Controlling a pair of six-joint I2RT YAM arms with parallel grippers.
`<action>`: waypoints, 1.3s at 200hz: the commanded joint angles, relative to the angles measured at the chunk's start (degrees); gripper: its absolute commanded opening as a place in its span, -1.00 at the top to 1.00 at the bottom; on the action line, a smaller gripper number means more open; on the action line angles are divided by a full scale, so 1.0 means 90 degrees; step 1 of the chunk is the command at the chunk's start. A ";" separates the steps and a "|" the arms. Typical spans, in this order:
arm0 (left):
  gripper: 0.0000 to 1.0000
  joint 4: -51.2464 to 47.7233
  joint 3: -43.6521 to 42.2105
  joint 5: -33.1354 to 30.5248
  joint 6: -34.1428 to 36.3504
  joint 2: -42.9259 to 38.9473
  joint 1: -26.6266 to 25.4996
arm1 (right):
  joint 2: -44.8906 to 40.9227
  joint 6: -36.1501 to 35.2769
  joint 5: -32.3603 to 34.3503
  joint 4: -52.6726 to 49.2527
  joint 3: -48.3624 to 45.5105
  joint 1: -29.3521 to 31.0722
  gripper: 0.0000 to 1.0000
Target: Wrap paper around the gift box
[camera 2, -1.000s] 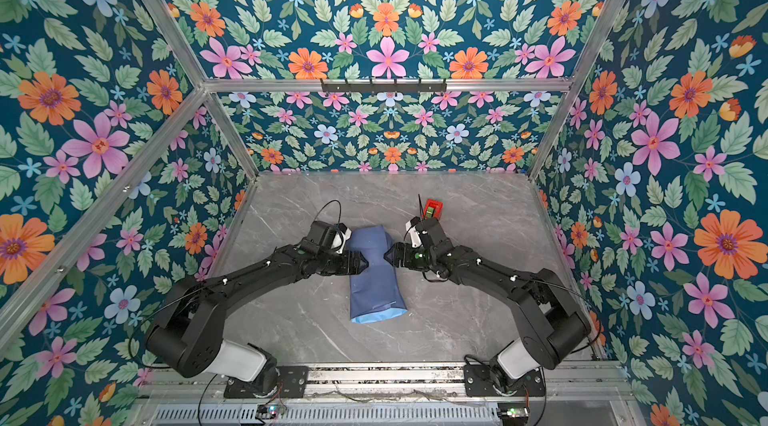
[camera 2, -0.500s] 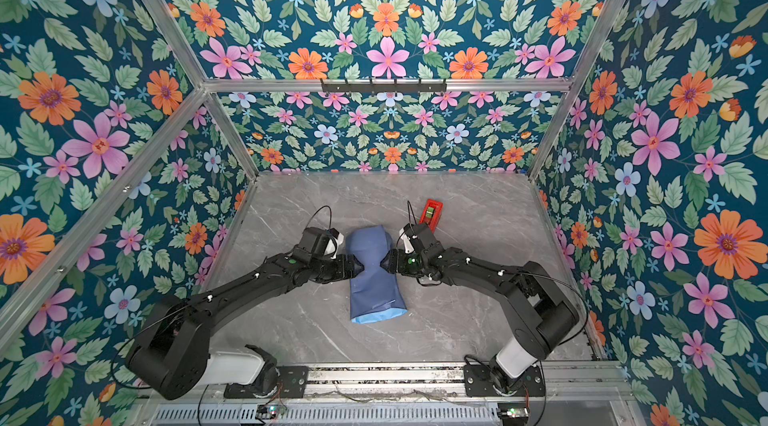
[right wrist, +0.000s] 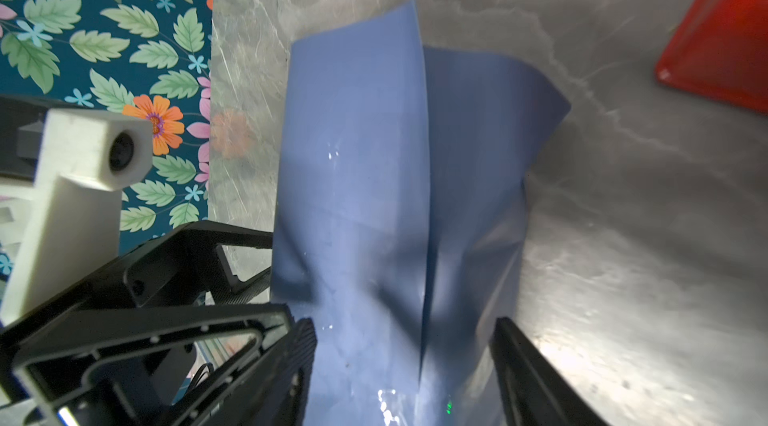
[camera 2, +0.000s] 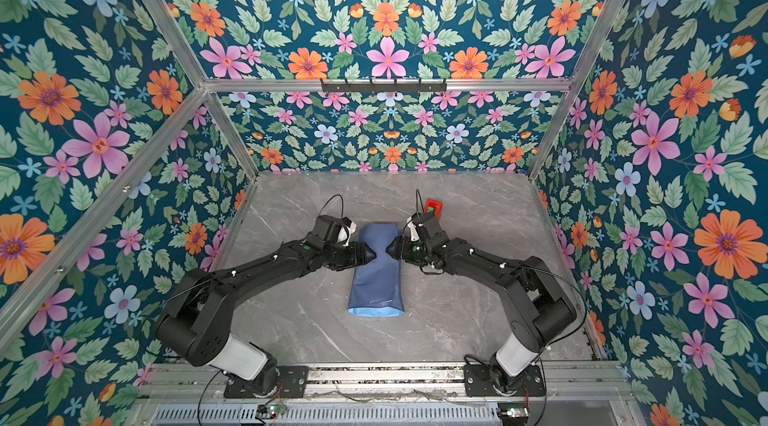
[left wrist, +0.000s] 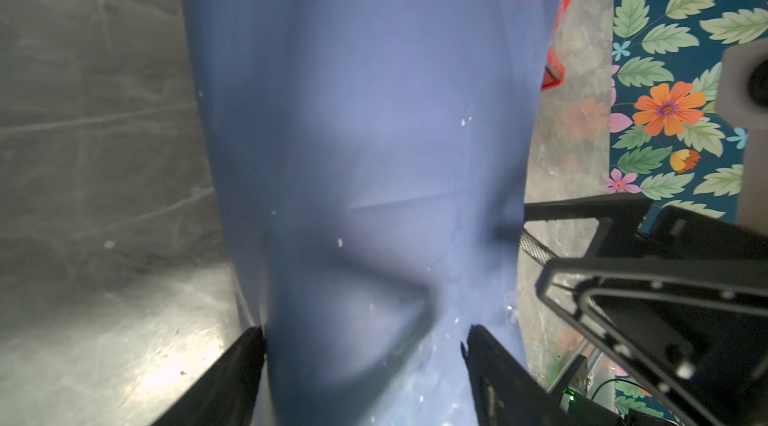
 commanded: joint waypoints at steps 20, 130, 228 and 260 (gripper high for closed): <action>-0.75 -0.0388 -0.0490 -0.0688 0.0500 -0.0820 0.0024 | -0.0696 -0.0331 0.0213 -0.0616 -0.0490 0.0238 -0.66; -0.69 -0.0303 -0.1795 0.0249 0.1081 -0.1718 -0.0224 | -0.0930 0.0219 0.1098 -0.0642 -0.1365 0.1636 -0.61; -0.41 0.0110 -0.2257 -0.0824 0.0915 -0.1614 -0.0492 | -0.0651 0.0012 0.1614 -0.0465 -0.1361 0.1686 -0.27; -0.24 0.0129 -0.2254 -0.1386 0.0837 -0.1587 -0.0730 | -0.0573 -0.0001 0.1968 -0.0498 -0.1283 0.1804 -0.19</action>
